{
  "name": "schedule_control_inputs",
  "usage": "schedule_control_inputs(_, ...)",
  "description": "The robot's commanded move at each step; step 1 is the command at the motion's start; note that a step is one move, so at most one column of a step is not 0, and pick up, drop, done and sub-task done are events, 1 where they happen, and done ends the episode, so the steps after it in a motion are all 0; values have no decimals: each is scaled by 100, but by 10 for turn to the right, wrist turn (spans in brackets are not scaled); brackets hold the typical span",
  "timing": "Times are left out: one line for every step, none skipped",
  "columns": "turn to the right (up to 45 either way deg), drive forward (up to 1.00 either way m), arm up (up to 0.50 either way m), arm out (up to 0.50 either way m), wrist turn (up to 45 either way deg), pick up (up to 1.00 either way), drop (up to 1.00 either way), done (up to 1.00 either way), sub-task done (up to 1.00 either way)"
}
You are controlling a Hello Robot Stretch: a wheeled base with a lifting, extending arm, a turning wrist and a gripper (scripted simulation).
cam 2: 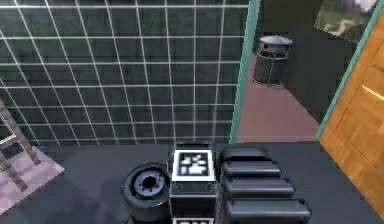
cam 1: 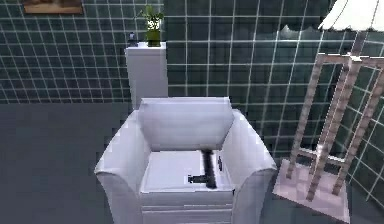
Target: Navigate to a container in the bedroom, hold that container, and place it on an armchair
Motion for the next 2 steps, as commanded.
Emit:
schedule_control_inputs(0,75,0,0,0,0,0,0,0)
schedule_control_inputs(-450,0,0,0,0,0,0,0,0)
